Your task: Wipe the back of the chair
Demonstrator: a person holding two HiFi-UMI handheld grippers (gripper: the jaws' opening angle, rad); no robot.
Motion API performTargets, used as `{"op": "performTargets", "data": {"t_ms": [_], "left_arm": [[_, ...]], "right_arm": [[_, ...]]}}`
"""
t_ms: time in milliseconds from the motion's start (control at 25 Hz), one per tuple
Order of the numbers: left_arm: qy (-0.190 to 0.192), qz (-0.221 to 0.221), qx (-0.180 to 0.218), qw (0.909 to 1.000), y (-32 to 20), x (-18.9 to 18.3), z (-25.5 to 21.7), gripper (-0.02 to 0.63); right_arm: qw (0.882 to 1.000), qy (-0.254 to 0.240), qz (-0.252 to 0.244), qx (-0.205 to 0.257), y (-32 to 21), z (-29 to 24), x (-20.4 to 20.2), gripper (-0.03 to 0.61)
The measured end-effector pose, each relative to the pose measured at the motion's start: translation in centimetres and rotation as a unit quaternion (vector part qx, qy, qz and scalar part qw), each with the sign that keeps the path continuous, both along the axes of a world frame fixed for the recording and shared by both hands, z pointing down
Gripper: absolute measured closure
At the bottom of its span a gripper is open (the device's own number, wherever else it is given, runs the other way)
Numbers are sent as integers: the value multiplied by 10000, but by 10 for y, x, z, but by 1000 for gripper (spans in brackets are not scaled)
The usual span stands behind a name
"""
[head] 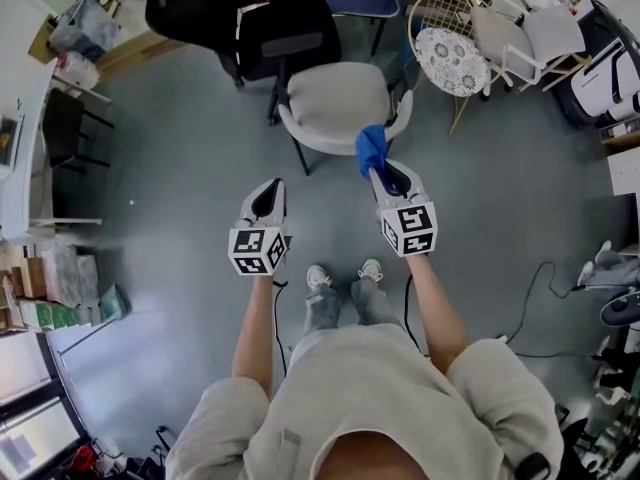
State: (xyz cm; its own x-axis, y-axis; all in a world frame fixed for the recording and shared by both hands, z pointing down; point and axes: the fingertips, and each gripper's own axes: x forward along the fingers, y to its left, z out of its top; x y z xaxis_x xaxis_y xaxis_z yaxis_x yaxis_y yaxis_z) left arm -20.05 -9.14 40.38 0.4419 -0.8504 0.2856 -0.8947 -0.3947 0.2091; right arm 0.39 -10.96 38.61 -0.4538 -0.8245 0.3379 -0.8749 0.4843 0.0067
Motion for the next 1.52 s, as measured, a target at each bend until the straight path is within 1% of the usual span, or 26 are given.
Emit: {"op": "performTargets", "data": {"t_ms": [160, 360, 680, 800, 960, 1120, 1320, 1520], "left_arm": [[3, -17, -80, 10000, 3, 11, 13, 612], [40, -11, -207, 9998, 4, 18, 41, 612], [66, -6, -441, 9990, 6, 16, 91, 612], [118, -40, -470, 9988, 5, 14, 106, 612], [183, -49, -533, 9984, 7, 13, 128, 612], [204, -66, -533, 9983, 5, 14, 148, 612], [173, -172, -540, 9982, 3, 5, 175, 612], [45, -385, -569, 9976, 0, -19, 201, 612]], "right_arm": [[9999, -49, -93, -53, -2, 11, -1, 497], [9996, 0, -259, -121, -6, 37, -9, 497], [9988, 32, -295, -385, 1, 87, -22, 497], [9984, 68, -307, -460, 4, 106, -26, 497], [9979, 108, -347, -528, 7, 131, -35, 497], [9980, 37, -374, -503, 2, 151, -47, 497], [9970, 78, -604, -481, -6, 181, -64, 497], [9963, 84, -728, -460, -19, 205, -80, 497]]}}
